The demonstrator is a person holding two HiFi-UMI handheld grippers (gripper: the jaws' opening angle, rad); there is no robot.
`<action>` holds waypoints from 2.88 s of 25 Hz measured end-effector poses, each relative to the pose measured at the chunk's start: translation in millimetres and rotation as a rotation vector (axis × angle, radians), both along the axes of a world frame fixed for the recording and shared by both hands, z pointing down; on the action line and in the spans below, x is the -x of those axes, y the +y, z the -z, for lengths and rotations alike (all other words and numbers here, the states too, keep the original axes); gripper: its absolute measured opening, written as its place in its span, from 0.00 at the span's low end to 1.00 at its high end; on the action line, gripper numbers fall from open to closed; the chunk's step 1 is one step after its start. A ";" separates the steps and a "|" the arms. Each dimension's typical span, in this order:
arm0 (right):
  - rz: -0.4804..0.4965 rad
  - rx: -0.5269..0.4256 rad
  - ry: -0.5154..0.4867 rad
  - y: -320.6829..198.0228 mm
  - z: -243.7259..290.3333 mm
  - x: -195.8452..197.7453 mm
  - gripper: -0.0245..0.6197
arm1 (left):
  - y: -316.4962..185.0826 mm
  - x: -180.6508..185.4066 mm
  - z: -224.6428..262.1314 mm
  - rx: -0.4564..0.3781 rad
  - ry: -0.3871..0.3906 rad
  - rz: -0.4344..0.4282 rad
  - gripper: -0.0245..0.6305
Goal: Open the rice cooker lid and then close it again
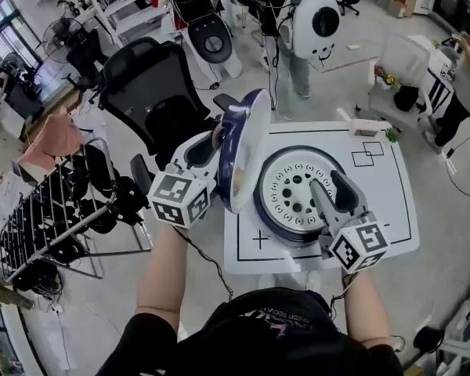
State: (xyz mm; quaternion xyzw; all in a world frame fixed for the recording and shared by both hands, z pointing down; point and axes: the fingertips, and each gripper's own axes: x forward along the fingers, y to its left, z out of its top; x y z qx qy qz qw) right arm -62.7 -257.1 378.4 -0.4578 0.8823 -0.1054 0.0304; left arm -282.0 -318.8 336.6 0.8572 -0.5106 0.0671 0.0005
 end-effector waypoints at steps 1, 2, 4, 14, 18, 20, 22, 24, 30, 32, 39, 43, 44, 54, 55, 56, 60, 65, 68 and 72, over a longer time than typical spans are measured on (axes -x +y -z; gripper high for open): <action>0.002 0.002 0.001 -0.9 -0.9 1.9 0.34 | -0.7 3.3 -1.7 0.003 0.002 0.005 0.22; 0.003 0.003 0.002 -1.7 -1.7 3.6 0.35 | -1.2 6.2 -3.1 0.006 0.003 0.009 0.21; 0.005 0.006 0.003 -3.4 -2.4 6.9 0.34 | -1.8 9.3 -4.3 0.006 0.002 0.012 0.21; 0.002 0.007 0.006 -7.0 -0.5 19.4 0.34 | -1.9 13.0 -4.5 -0.017 0.009 0.017 0.21; -0.002 0.009 0.009 -5.4 -0.4 20.6 0.34 | 1.5 16.7 -12.8 -0.006 0.010 0.021 0.29; -0.006 0.007 0.011 -4.9 -0.4 20.1 0.34 | 2.9 19.1 -16.2 0.000 0.017 0.020 0.31; -0.008 0.004 0.014 -4.0 0.6 19.6 0.34 | 4.9 22.4 -17.4 0.001 0.020 0.025 0.32; -0.004 0.002 0.016 -2.4 1.5 19.6 0.34 | 8.4 26.4 -17.3 -0.002 0.020 0.039 0.33; 0.030 -0.007 0.020 7.2 5.7 17.0 0.34 | 31.3 41.6 -14.1 -0.011 0.014 0.115 0.37; 0.052 -0.013 0.020 12.2 8.3 16.0 0.34 | 43.6 47.1 -12.6 -0.012 0.016 0.148 0.38; 0.137 -0.027 0.025 39.8 18.4 0.3 0.34 | 101.6 48.7 -8.9 -0.017 0.037 0.267 0.44; 0.176 -0.032 0.021 58.9 20.2 -19.3 0.34 | 139.4 28.8 -9.2 -0.017 0.040 0.308 0.48; 0.186 -0.035 0.019 64.2 20.6 -24.1 0.35 | 148.7 21.8 -8.7 -0.020 0.039 0.315 0.49; 0.257 -0.048 0.011 118.2 22.8 -65.6 0.34 | 228.1 -72.1 -21.2 0.002 0.056 0.284 0.51; 0.264 -0.051 0.009 123.4 23.4 -68.6 0.34 | 234.9 -80.9 -22.3 0.004 0.061 0.280 0.51; 0.270 -0.054 0.008 128.6 24.0 -71.5 0.34 | 241.3 -89.4 -23.1 0.005 0.066 0.275 0.51; 0.288 -0.067 0.000 149.2 25.9 -81.9 0.35 | 265.2 -118.4 -24.7 0.003 0.073 0.257 0.51; 0.299 -0.079 -0.014 166.8 28.6 -96.0 0.35 | 285.6 -142.4 -20.9 -0.006 0.074 0.250 0.51; 0.301 -0.077 -0.019 171.1 26.6 -105.9 0.35 | 289.9 -153.4 -19.5 -0.010 0.070 0.250 0.51; 0.303 -0.072 -0.025 177.1 22.3 -115.0 0.34 | 295.6 -162.0 -20.5 -0.012 0.058 0.256 0.51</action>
